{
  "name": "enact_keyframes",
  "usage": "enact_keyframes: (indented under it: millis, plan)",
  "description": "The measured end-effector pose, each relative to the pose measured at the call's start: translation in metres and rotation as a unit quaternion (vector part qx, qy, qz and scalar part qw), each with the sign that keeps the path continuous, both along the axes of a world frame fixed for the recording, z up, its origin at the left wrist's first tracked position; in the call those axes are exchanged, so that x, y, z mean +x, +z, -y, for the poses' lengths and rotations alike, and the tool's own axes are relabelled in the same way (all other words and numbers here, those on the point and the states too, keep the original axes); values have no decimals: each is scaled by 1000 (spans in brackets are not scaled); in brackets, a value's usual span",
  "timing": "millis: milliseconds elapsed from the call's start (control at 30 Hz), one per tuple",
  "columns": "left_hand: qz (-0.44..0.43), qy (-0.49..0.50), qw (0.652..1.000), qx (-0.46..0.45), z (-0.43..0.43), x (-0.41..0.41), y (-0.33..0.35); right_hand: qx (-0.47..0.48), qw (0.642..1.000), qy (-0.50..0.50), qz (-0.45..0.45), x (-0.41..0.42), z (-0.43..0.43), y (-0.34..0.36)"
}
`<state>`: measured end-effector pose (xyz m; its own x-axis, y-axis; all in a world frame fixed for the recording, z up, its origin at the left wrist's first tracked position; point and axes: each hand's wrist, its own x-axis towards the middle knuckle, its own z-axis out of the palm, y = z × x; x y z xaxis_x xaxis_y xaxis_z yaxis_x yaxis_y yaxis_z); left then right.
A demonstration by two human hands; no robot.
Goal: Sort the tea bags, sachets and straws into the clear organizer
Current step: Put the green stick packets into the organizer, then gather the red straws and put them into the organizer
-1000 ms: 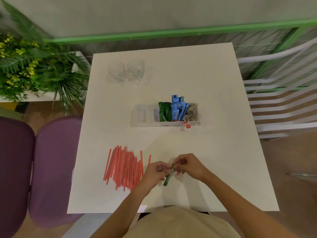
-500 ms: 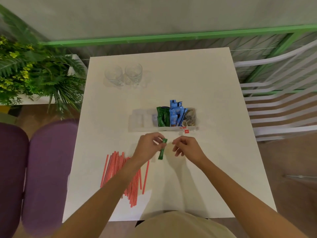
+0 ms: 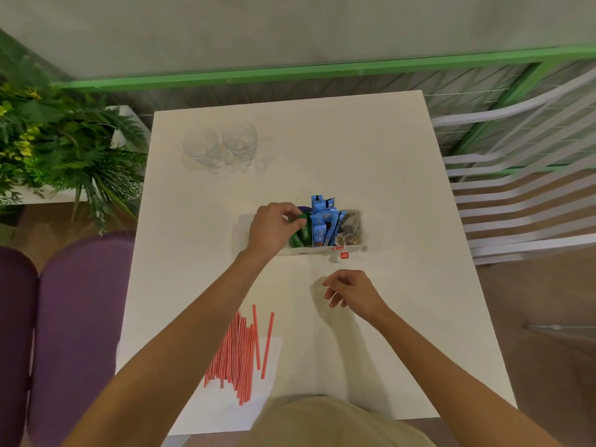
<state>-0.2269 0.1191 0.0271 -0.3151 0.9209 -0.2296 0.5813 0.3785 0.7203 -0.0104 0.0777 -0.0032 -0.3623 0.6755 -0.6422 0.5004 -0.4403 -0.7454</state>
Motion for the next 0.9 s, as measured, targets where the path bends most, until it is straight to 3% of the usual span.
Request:
enact_keyframes:
  millis: [167,267,567,900]
  plan:
    - [-48,-58,997,-30,4,7,-6,-20,1000,7,5,6,5,-6]
    - [-53,-45,997,-26,9,7,-6,-25,1000,13,9,6,8,-5]
    - [-10,34,999,13,55,0,-5,-34,999,14,-16,-2,15,2]
    - [75,99,988,-93,161,2,-23,-50,996,51,-46,-16,52,3]
